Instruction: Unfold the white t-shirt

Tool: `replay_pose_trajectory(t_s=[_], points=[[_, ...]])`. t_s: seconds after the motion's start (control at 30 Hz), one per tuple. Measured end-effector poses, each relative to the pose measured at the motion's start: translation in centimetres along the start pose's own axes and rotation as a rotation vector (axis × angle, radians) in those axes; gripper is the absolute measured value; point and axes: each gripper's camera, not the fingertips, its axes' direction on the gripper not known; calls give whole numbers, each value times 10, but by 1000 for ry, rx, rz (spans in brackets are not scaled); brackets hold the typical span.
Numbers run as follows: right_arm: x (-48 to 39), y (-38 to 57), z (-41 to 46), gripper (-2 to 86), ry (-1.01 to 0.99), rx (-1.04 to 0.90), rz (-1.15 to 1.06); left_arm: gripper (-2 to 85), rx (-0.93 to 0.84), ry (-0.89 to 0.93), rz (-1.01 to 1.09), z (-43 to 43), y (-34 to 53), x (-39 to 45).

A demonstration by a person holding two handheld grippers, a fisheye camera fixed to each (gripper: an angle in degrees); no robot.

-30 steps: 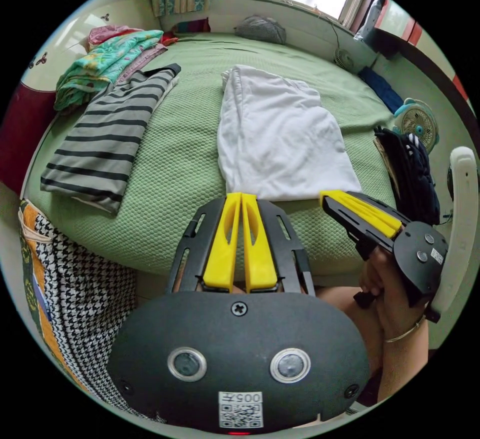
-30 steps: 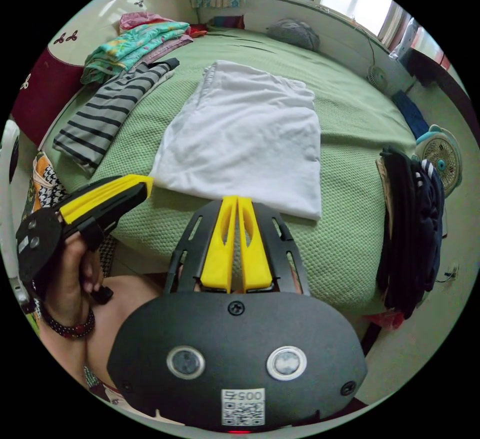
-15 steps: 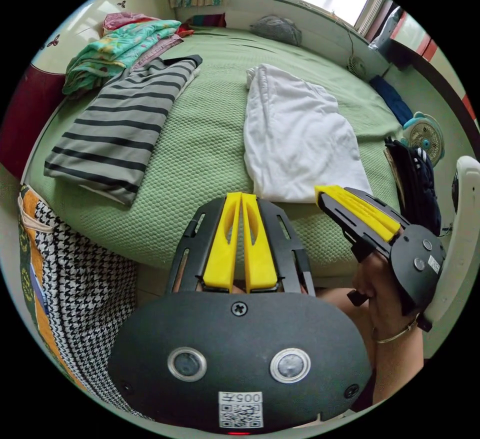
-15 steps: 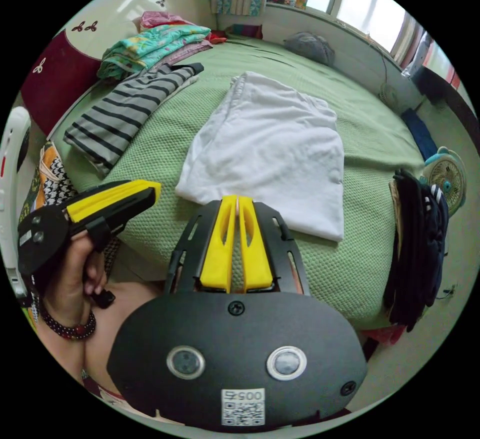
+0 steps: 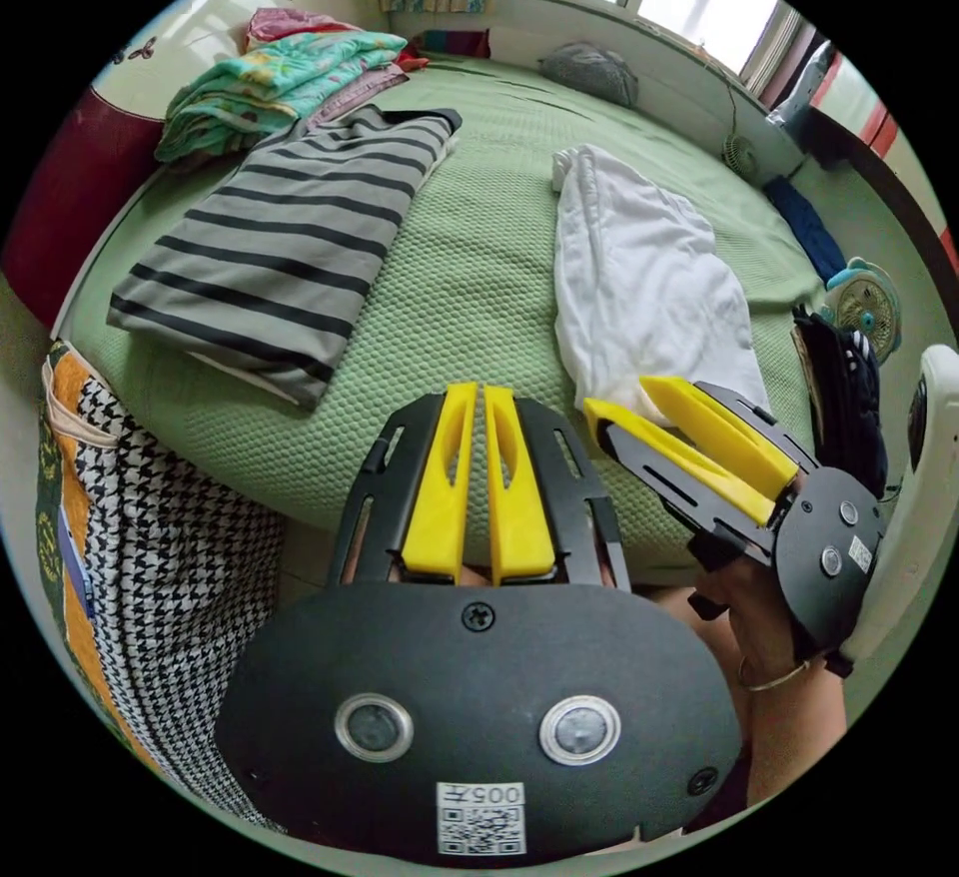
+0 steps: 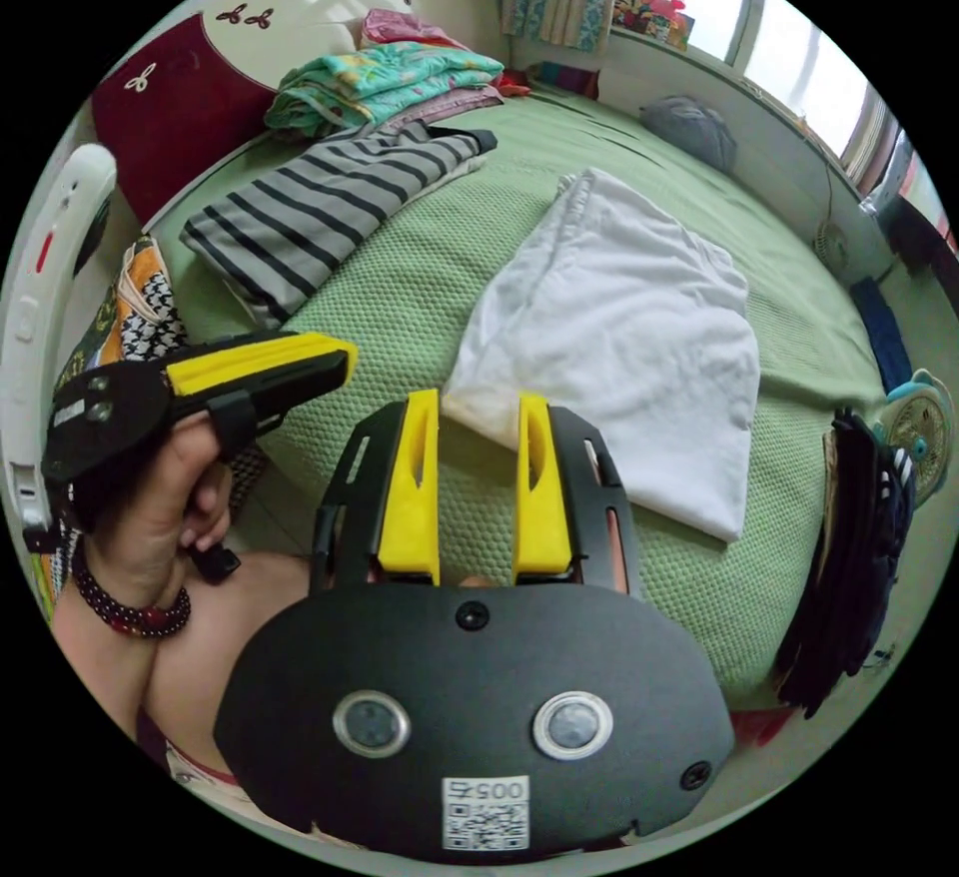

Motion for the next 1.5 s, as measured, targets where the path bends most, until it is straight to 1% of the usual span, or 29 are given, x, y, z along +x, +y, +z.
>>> replay_pose_trajectory(t_s=[0.13, 0.23, 0.33, 0.47, 0.67, 0.83, 0.97, 1.13, 1.33, 1.5], points=[[-8, -7, 15, 100, 65, -62, 1, 40, 30, 18, -23, 2, -5, -9], [-3, -12, 22, 88, 84, -88, 63, 44, 8, 39, -20, 8, -10, -10], [5, -14, 23, 76, 53, -85, 112, 43, -31, 48, 13, 19, -16, -8], [9, -16, 27, 67, 32, -86, 120, 32, -53, -6, 75, 32, -24, -2], [11, -21, 37, 41, 56, -113, 68, 27, -61, 19, 60, 38, -32, -9], [11, -25, 44, 45, 74, -120, 64, 24, -72, 23, 73, 41, -39, -12], [11, -28, 48, 54, 89, -128, 79, 21, -98, 32, 39, 44, -46, -15], [23, -28, 48, 45, 45, -123, 90, 18, -96, 30, 20, 48, -50, -14], [35, -25, 46, 41, 4, -103, 39, 11, -102, -13, 33, 52, -54, -11], [42, -25, 42, 39, -6, -113, 6, 6, -91, 15, 32, 55, -53, -15]])
